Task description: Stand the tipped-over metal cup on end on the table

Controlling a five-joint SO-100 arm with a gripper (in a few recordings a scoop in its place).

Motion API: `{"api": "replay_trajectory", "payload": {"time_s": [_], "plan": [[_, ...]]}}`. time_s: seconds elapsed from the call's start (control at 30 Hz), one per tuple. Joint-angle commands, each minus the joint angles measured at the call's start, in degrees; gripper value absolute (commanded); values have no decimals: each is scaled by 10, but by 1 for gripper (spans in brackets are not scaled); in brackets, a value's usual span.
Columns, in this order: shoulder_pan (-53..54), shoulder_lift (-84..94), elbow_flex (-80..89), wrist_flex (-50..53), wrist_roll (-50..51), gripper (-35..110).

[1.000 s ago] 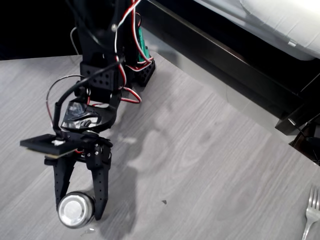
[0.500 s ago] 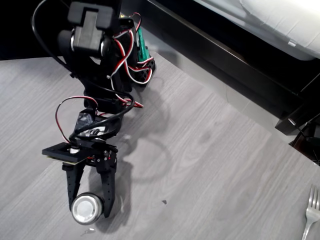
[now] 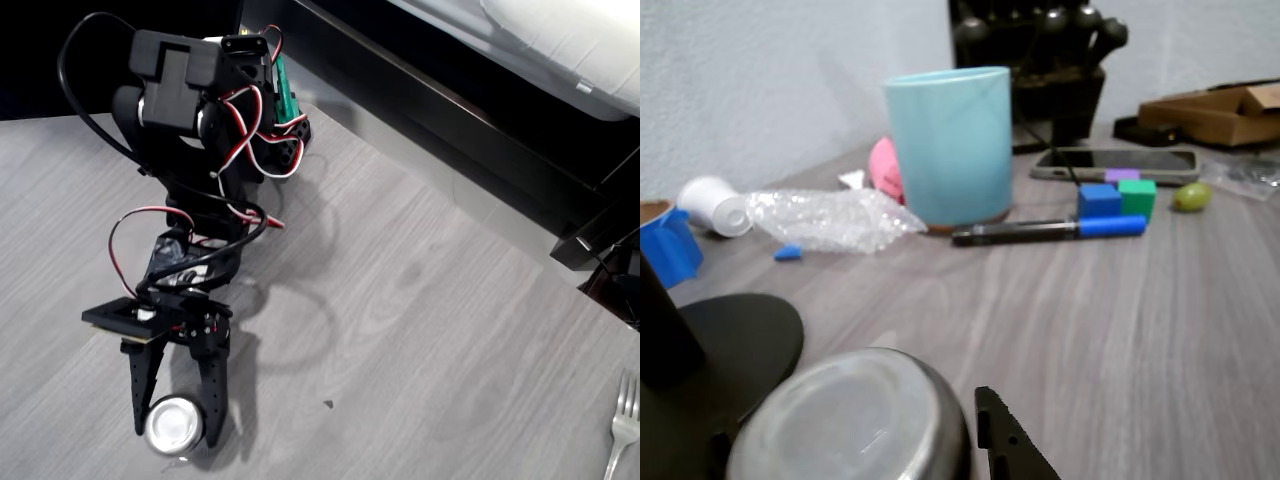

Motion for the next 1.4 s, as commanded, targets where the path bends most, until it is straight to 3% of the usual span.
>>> {"api": "replay_trajectory", "payload": {"time_s": [0.0,0.3,0.43,0.5,0.57,0.67,0.7,0.77,1.0,1.37], "plan": [[9,-3,-25,-45,-7,34],[16,33,-4,-59,4,36],[18,150,45,-3,34,36],[26,265,71,94,66,36],[42,441,83,280,126,35],[63,735,-23,818,322,21],[66,765,-85,948,385,11],[71,777,-163,1088,469,0],[14,804,-165,1327,664,0],[-91,1071,42,1386,772,0]]}}
